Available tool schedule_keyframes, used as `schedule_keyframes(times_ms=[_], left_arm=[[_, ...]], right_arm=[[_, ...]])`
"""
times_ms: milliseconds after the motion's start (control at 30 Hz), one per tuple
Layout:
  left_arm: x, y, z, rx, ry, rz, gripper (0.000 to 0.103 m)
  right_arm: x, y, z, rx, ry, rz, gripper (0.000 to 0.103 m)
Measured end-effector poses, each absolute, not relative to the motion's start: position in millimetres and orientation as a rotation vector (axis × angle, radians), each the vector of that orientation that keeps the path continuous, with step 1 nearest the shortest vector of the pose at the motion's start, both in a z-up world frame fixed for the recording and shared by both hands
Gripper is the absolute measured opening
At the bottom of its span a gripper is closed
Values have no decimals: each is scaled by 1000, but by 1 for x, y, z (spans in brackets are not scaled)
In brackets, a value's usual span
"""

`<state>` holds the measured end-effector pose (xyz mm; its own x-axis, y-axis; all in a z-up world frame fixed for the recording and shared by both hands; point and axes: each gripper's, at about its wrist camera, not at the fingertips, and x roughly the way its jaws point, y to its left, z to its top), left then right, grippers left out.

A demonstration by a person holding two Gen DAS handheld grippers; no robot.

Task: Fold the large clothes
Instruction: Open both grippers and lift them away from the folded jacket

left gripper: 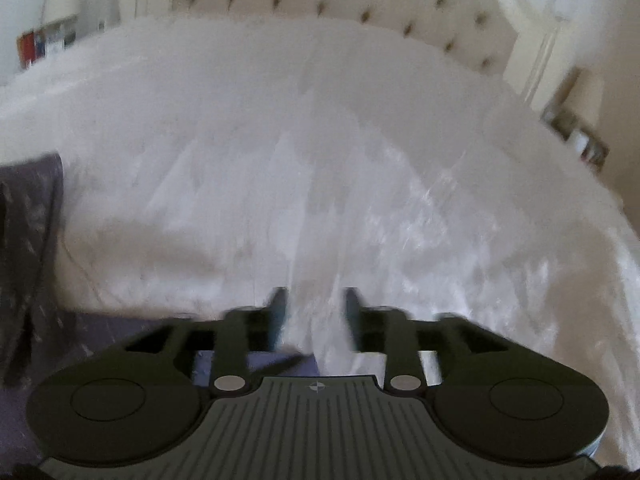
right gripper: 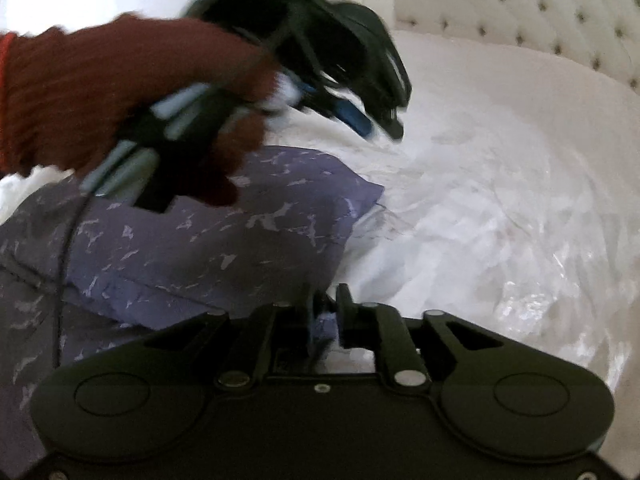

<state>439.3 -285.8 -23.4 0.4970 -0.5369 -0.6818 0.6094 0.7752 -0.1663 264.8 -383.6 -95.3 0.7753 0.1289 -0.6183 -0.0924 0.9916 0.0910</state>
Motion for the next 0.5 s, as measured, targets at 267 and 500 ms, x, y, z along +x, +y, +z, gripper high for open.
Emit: schedule_keyframes(times_ms=[267, 500], left_arm=[[413, -194, 15, -105, 721, -638, 73], [373, -70, 29, -93, 677, -414, 78]], right_arm=[[266, -419, -113, 213, 805, 6, 46], [252, -453, -114, 335, 692, -44, 71]])
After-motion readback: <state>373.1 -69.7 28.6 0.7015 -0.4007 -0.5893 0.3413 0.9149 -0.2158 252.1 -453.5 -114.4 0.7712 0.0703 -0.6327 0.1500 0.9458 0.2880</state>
